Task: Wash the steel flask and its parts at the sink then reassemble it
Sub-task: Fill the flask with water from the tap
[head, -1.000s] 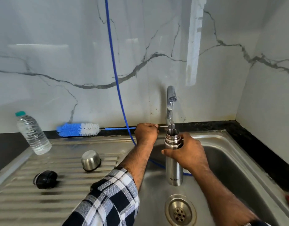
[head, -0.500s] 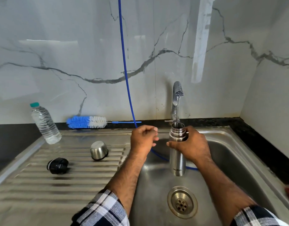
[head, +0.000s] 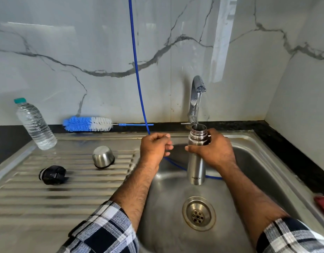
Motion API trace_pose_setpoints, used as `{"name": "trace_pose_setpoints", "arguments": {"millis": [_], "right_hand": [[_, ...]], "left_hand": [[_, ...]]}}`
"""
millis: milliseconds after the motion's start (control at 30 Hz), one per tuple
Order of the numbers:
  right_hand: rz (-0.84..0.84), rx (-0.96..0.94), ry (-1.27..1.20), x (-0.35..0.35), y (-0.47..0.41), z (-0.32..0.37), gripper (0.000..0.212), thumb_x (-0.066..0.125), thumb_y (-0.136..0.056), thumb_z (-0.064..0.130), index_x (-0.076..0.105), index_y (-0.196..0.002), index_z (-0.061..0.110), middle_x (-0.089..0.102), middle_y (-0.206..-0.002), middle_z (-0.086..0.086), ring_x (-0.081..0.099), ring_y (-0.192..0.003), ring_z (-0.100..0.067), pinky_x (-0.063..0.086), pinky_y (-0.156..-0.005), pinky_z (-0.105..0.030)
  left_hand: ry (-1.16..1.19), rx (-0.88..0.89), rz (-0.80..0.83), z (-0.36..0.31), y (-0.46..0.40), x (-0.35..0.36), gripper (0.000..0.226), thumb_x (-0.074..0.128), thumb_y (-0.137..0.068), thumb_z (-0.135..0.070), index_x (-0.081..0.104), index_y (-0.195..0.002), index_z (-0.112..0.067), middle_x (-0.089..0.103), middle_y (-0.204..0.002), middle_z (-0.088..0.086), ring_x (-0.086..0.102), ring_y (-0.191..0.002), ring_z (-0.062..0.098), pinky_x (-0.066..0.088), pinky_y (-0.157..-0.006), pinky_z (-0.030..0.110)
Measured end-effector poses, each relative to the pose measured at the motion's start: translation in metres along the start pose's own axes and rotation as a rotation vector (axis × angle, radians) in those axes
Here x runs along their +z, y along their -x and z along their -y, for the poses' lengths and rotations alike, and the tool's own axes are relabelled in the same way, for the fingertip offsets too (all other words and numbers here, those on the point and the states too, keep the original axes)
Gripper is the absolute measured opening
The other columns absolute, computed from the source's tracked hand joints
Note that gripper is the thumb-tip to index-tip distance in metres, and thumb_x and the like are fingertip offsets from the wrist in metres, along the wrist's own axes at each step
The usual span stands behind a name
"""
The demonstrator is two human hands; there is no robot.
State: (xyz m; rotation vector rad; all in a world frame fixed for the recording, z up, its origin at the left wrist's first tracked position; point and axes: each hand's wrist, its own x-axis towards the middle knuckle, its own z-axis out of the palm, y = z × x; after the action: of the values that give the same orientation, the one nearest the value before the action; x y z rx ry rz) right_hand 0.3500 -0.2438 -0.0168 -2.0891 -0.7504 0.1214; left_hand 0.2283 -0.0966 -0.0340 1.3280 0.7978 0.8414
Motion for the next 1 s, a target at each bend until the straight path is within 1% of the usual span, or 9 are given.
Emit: {"name": "trace_pose_setpoints", "arguments": {"millis": [200,400,667,767,900,1000], "right_hand": [[0.009,-0.019,-0.011,0.0028,0.0,-0.0008,0.063,0.097,-0.067,0.05,0.058,-0.113,0.033,0.064,-0.096,0.017,0.064,-0.093,-0.008,0.049,-0.075,-0.028],[0.008,-0.037,-0.012,0.0058,-0.0004,-0.0013,0.066,0.096,-0.067,0.051,0.06,-0.118,0.031,0.066,-0.1,0.014,0.065,-0.097,-0.01,0.052,-0.08,-0.029],[-0.003,-0.041,-0.013,0.0058,-0.0003,-0.0023,0.066,0.097,-0.066,0.051,0.061,-0.118,0.031,0.069,-0.103,0.013,0.067,-0.097,-0.01,0.056,-0.083,-0.031],[0.004,-0.047,-0.01,0.0063,0.0,-0.0018,0.064,0.096,-0.067,0.051,0.059,-0.117,0.032,0.068,-0.103,0.013,0.067,-0.097,-0.01,0.056,-0.082,-0.031],[0.01,-0.045,-0.002,0.0072,0.0005,-0.0013,0.069,0.096,-0.068,0.05,0.061,-0.123,0.028,0.069,-0.107,0.011,0.068,-0.099,-0.011,0.057,-0.084,-0.032],[0.009,-0.045,-0.008,0.0075,0.0007,-0.0014,0.07,0.096,-0.068,0.05,0.061,-0.124,0.028,0.07,-0.108,0.01,0.068,-0.1,-0.012,0.058,-0.086,-0.034]], "left_hand": [[0.01,-0.002,-0.003,-0.0019,0.0024,-0.0014,0.005,0.073,-0.098,-0.017,0.075,-0.098,-0.012,0.08,-0.085,0.01,0.076,-0.071,0.019,0.06,-0.059,0.029],[-0.004,0.004,-0.012,-0.0013,0.0009,-0.001,0.006,0.074,-0.098,-0.018,0.075,-0.098,-0.013,0.08,-0.084,0.009,0.077,-0.072,0.019,0.061,-0.059,0.029],[-0.007,-0.006,-0.011,0.0,-0.0011,-0.0018,0.007,0.074,-0.098,-0.018,0.076,-0.1,-0.012,0.08,-0.087,0.011,0.077,-0.074,0.02,0.061,-0.061,0.03],[0.001,-0.007,-0.008,-0.0012,-0.0002,-0.0012,0.006,0.073,-0.098,-0.017,0.076,-0.1,-0.011,0.08,-0.087,0.012,0.077,-0.073,0.02,0.06,-0.06,0.029],[-0.004,-0.003,-0.008,-0.0016,-0.0001,-0.0015,0.007,0.073,-0.099,-0.018,0.075,-0.1,-0.012,0.08,-0.088,0.011,0.077,-0.074,0.019,0.06,-0.06,0.028],[0.001,-0.003,-0.01,-0.0012,-0.0001,-0.0012,0.006,0.073,-0.099,-0.018,0.075,-0.1,-0.011,0.08,-0.087,0.011,0.076,-0.073,0.019,0.06,-0.06,0.029]]}}
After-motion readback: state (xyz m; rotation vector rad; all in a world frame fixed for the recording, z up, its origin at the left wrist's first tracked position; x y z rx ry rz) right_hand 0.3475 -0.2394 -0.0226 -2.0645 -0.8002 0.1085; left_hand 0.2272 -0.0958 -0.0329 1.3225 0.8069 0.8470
